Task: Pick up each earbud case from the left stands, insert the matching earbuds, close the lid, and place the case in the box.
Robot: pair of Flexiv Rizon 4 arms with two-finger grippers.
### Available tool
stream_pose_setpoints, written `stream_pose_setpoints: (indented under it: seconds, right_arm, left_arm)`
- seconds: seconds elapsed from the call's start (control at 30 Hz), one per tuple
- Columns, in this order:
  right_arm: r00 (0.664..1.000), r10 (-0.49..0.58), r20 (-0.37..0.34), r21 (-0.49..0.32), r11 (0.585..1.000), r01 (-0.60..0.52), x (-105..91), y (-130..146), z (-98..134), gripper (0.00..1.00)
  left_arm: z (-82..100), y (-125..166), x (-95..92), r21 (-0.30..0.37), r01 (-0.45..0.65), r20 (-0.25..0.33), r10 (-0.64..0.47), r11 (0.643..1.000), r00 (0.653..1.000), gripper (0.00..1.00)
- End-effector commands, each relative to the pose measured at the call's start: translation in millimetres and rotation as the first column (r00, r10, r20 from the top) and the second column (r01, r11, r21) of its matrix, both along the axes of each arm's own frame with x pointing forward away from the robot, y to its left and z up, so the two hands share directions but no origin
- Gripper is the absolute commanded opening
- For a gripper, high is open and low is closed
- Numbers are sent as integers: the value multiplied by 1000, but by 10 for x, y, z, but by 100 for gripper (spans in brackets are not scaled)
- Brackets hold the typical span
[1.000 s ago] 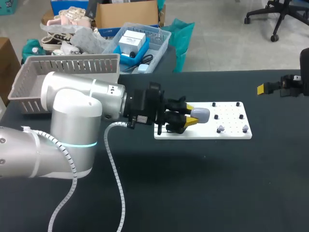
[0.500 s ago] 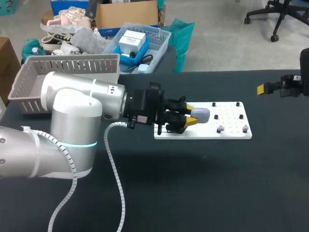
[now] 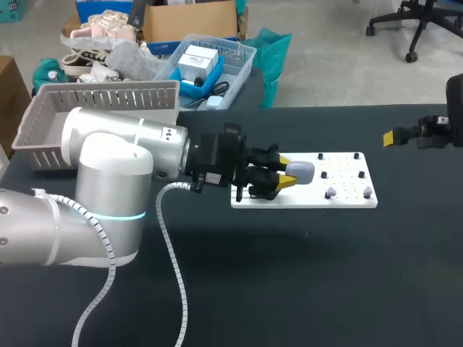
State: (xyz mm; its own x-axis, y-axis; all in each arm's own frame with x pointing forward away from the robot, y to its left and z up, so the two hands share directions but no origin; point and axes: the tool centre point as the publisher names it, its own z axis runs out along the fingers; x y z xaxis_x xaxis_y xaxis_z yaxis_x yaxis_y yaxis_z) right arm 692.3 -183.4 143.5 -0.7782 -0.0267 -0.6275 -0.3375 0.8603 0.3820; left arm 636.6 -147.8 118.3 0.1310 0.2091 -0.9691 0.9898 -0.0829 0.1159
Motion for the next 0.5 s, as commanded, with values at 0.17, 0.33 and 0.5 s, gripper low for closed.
stream_pose_setpoints:
  seconds: [0.17, 0.33, 0.5]
  right_arm:
    - [1000, -11, 0, -30, 999, 11, -280, -106, 7, 100]
    - [1000, 13, 8, -33, 999, -13, -473, -43, 24, 100]
    - [997, 77, 25, -27, 997, -76, -654, 143, 51, 100]
  left_arm:
    - [-107, -134, 123, -21, 60, -12, -60, 998, 998, 0]
    - [-187, -173, 173, -8, 69, -16, -69, 998, 998, 0]
    - [-212, -174, 197, -2, 61, -18, -61, 998, 998, 0]
